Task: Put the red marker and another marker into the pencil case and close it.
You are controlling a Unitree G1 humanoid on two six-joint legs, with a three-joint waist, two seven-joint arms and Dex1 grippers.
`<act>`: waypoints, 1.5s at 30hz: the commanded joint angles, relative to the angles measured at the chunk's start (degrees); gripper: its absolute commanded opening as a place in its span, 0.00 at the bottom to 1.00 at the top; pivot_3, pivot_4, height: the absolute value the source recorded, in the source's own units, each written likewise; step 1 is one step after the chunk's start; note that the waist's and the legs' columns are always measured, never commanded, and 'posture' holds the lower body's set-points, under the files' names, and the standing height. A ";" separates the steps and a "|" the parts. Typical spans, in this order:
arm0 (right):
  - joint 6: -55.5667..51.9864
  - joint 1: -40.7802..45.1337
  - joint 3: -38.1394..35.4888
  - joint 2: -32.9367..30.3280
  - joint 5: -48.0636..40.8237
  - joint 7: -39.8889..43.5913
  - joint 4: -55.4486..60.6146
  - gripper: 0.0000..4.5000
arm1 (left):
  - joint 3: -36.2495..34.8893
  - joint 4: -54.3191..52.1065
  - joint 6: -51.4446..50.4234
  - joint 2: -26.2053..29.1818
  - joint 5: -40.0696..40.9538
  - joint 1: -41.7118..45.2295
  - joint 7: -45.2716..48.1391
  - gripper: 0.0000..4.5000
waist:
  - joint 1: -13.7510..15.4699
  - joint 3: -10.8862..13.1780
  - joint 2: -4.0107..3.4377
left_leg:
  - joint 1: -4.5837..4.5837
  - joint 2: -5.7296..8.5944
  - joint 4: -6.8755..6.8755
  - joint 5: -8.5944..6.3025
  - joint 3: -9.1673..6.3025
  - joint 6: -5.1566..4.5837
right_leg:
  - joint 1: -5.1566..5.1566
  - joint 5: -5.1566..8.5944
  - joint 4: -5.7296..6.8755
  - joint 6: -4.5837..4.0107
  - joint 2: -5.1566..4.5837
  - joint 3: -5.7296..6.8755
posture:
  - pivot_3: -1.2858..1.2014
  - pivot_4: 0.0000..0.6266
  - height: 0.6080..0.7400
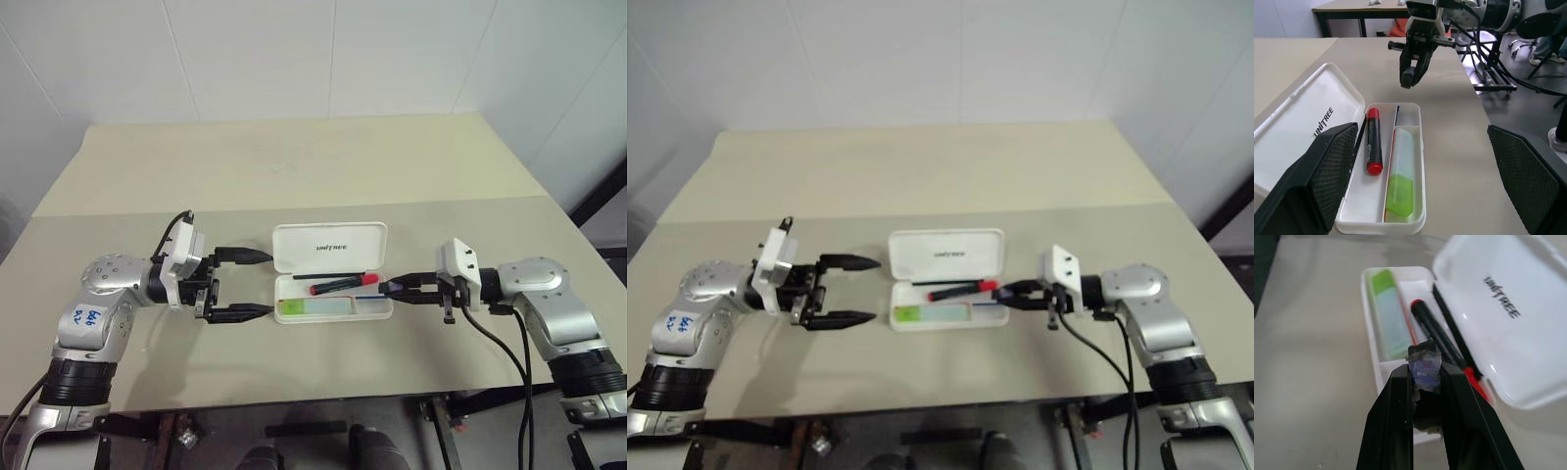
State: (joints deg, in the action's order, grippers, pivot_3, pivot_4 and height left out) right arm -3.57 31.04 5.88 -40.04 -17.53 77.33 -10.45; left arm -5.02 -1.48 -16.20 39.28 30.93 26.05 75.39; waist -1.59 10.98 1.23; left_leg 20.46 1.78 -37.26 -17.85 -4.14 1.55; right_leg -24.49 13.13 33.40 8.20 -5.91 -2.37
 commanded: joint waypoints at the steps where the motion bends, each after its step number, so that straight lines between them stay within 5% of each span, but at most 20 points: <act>1: 3.17 2.27 1.56 1.56 0.81 2.74 -2.77 0.09 | -0.15 -1.50 0.88 0.70 0.07 -0.24 0.22 1.00 | -0.02 0.00 0.00 | 0.00 -0.01 0.01 -0.01 0.00 0.02 | 0.00 0.00 0.01 0.00 0.00 0.01 | 0.52 0.24 1.00; 17: 8.57 4.56 3.24 5.81 4.20 5.87 -12.09 0.09 | -0.98 -3.36 0.60 1.22 0.44 -1.50 -1.26 1.00 | -0.01 0.00 0.00 | 0.03 -0.02 0.04 -0.04 0.00 0.06 | -0.02 0.00 0.05 0.00 0.00 0.02 | 0.52 0.24 1.00; 18: 8.55 4.67 3.19 5.79 4.19 6.14 -12.19 0.25 | -1.00 -3.27 0.63 1.23 0.43 -1.37 -1.26 1.00 | -0.01 0.00 0.00 | 0.03 -0.02 0.04 -0.04 0.00 0.06 | -0.02 0.00 0.05 -0.01 0.00 0.02 | 0.52 0.24 1.00; 28: 11.10 7.23 1.50 5.87 3.60 6.26 -12.07 1.00 | -0.94 -2.28 0.97 0.87 0.32 -0.49 -1.45 1.00 | -0.05 0.00 -0.01 | 0.03 -0.02 0.03 -0.03 0.01 0.06 | -0.03 0.00 0.05 -0.01 0.01 0.02 | 0.52 0.24 1.00; 39: -0.83 1.50 -7.58 -0.21 -5.22 2.08 2.23 1.00 | -4.36 0.55 0.99 0.19 1.93 -0.20 -3.67 1.00 | 0.18 0.00 -0.01 | 0.08 -0.03 0.06 -0.06 -0.02 0.07 | -0.04 0.01 0.02 -0.01 0.01 0.04 | 0.52 0.24 1.00; 45: -1.99 -3.16 -12.61 -3.37 -6.09 -1.65 3.87 1.00 | -6.38 4.01 2.85 0.15 1.76 -1.97 -2.44 0.65 | -0.07 0.01 -0.01 | 0.07 -0.03 0.05 -0.08 0.02 0.04 | -0.04 0.01 0.03 -0.02 0.01 0.02 | 0.52 0.24 1.00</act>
State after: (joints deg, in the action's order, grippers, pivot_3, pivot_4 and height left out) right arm -5.41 27.81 -4.86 -42.54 -22.13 76.90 -9.19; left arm -10.11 3.17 -14.32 39.13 31.50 24.00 72.67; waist -1.65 10.99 1.22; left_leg 20.53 1.75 -37.23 -17.92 -4.11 1.59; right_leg -24.54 13.15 33.42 8.18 -5.90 -2.35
